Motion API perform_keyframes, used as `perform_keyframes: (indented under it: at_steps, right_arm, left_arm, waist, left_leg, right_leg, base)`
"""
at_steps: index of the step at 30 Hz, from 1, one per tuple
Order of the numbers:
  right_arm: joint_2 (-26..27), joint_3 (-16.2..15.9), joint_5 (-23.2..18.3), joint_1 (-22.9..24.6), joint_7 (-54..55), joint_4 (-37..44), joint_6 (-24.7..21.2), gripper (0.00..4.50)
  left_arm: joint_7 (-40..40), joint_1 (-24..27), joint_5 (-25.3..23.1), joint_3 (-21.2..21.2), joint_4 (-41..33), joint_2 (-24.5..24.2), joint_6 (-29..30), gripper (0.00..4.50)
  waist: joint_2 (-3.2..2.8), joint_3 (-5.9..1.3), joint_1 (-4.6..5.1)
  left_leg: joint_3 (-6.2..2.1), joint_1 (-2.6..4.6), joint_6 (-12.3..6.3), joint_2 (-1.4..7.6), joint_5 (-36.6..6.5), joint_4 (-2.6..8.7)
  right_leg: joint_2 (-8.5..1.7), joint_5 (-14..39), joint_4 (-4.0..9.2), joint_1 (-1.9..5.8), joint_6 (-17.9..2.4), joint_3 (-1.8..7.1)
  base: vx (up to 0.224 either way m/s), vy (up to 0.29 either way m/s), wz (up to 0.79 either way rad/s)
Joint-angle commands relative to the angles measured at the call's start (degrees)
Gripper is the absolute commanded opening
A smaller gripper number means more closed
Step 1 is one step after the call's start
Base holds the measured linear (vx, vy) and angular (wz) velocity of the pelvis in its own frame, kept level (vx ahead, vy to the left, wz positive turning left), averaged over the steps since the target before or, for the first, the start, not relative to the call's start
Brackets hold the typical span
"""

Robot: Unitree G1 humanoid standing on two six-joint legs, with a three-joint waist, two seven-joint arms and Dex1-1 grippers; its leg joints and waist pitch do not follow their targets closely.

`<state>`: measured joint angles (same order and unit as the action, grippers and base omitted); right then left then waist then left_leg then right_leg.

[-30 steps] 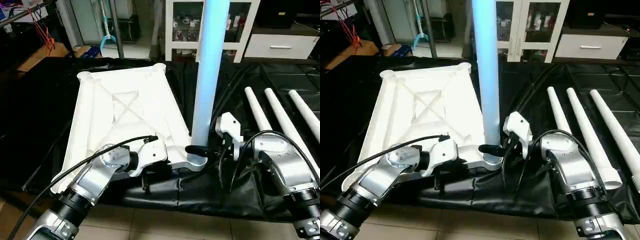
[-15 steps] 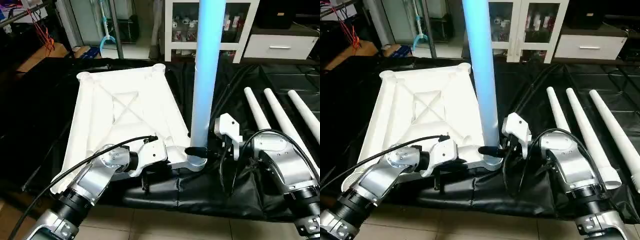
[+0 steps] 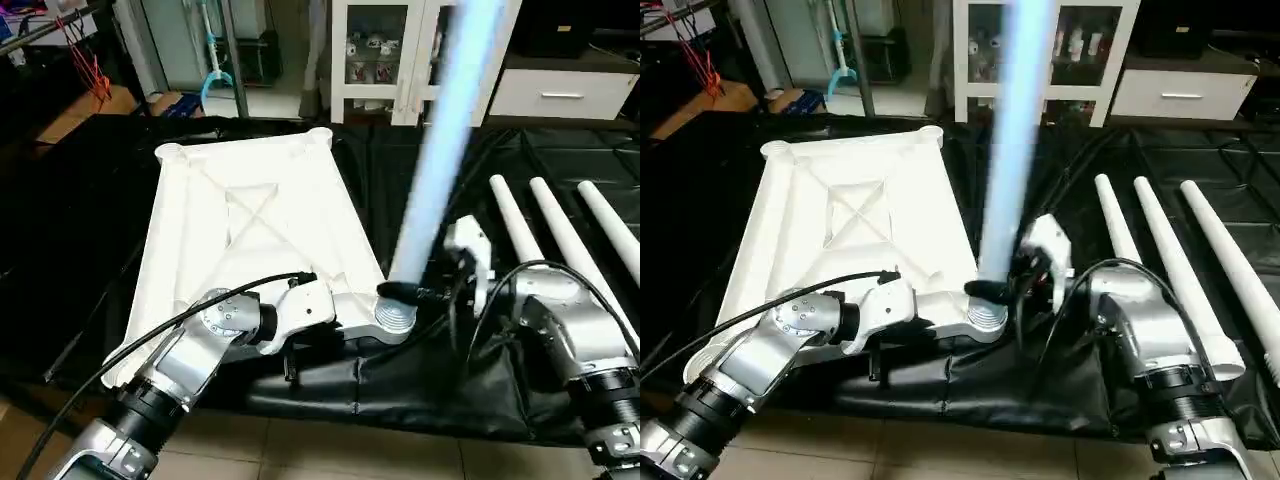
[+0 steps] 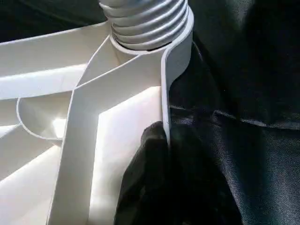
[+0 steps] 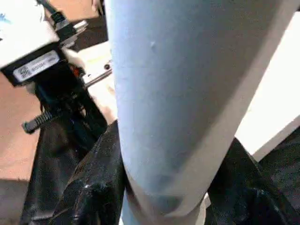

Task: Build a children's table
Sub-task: Insert table leg to table base

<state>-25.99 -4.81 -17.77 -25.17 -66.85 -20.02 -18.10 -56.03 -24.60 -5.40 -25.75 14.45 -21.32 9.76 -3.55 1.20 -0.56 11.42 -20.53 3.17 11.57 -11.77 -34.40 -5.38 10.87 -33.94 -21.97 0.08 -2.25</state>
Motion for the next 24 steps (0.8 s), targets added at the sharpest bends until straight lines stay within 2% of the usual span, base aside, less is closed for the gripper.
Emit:
perform_keyframes:
  at_steps: [1,4,6,11,17,19,20,21,24]
  right_arm:
    - [0.3,-2.15,0.38,2.22,-0.77,-2.08,-2.37,1.86]
    - [0.18,-2.14,0.45,2.88,-0.5,-2.45,-2.28,1.86]
    - [-0.53,-3.72,2.18,4.45,-1.08,-2.05,-1.83,1.86]
    - [-1.73,-6.6,5.61,5.25,-1.31,-2.23,0.03,1.86]
    - [-3.7,-10.46,9.62,4.76,-2.36,-3.1,1.93,1.86]
    - [-4.16,-11.16,10.2,4.61,-2.84,-3.31,1.83,1.86]
    - [-4.48,-11.61,10.5,4.52,-3.19,-3.41,1.61,1.86]
    - [-5.19,-12.28,10.37,4.63,-4.17,-3.13,0.27,1.86]
    - [-5.46,-12.43,9.98,5.02,-4.18,-2.91,0.06,1.86]
  left_arm:
    - [-0.08,0.96,-1.79,-1.91,1.04,-0.31,0.65,0.0]
    - [-0.08,0.96,-1.79,-1.89,1.03,-0.32,0.64,0.0]
    - [-0.16,0.9,-1.76,-1.87,1.07,-0.36,0.6,0.0]
    - [-0.34,0.72,-1.73,-1.87,1.15,-0.39,0.65,0.0]
    - [-0.43,0.6,-1.71,-1.87,1.23,-0.41,0.71,0.0]
    - [-0.42,0.58,-1.72,-1.88,1.25,-0.38,0.74,0.0]
    - [-0.41,0.57,-1.72,-1.88,1.25,-0.37,0.76,0.0]
    - [-0.33,0.61,-1.71,-1.86,1.19,-0.34,0.82,0.0]
    - [-0.26,0.69,-1.67,-1.83,1.05,-0.38,0.89,0.0]
  waist:
    - [0.38,-2.32,0.25]
    - [0.33,-2.29,0.23]
    - [0.17,-2.24,0.21]
    - [0.23,-2.19,0.24]
    - [0.22,-1.92,0.48]
    - [0.41,-1.92,0.56]
    - [0.32,-1.9,0.58]
    - [0.45,-1.95,0.55]
    - [0.31,-1.92,0.57]
  left_leg:
    - [-0.88,0.52,-1.07,1.48,-16.06,4.87]
    - [-0.89,0.52,-0.91,1.49,-16.35,4.92]
    - [-0.91,0.49,-0.82,1.5,-16.48,4.97]
    - [-0.92,0.51,-0.58,1.52,-16.98,5.09]
    - [-1.06,0.73,0.13,1.54,-20.38,5.37]
    - [-1.09,0.79,0.36,1.56,-21.18,5.41]
    - [-1.11,0.82,0.37,1.56,-21.61,5.46]
    - [-1.13,0.94,0.38,1.62,-21.93,5.49]
    - [-1.11,1.04,0.4,1.67,-22.28,5.67]
  right_leg:
    - [-1.95,11.73,4.04,1.47,-13.23,1.27]
    - [-1.96,12.2,4.1,1.44,-12.98,1.25]
    - [-1.97,12.36,4.13,1.43,-12.88,1.27]
    - [-1.95,12.56,4.2,1.45,-12.69,1.24]
    - [-1.96,17.02,4.7,1.12,-11.46,1.27]
    - [-1.91,17.52,4.77,1.03,-11.25,1.28]
    - [-1.92,17.7,4.8,0.98,-11.17,1.34]
    - [-1.91,17.66,4.83,0.95,-11.16,1.34]
    - [-1.88,16.79,4.9,1.03,-11.43,1.3]
  base:
    - [0.0,0.0,0.0]
    - [0.0,0.0,0.0]
    - [0.0,0.0,0.0]
    - [0.0,0.0,0.0]
    - [0.0,0.0,0.0]
    - [0.0,0.0,0.0]
    - [0.0,0.0,0.0]
    - [0.0,0.0,0.0]
    - [0.0,0.0,0.0]
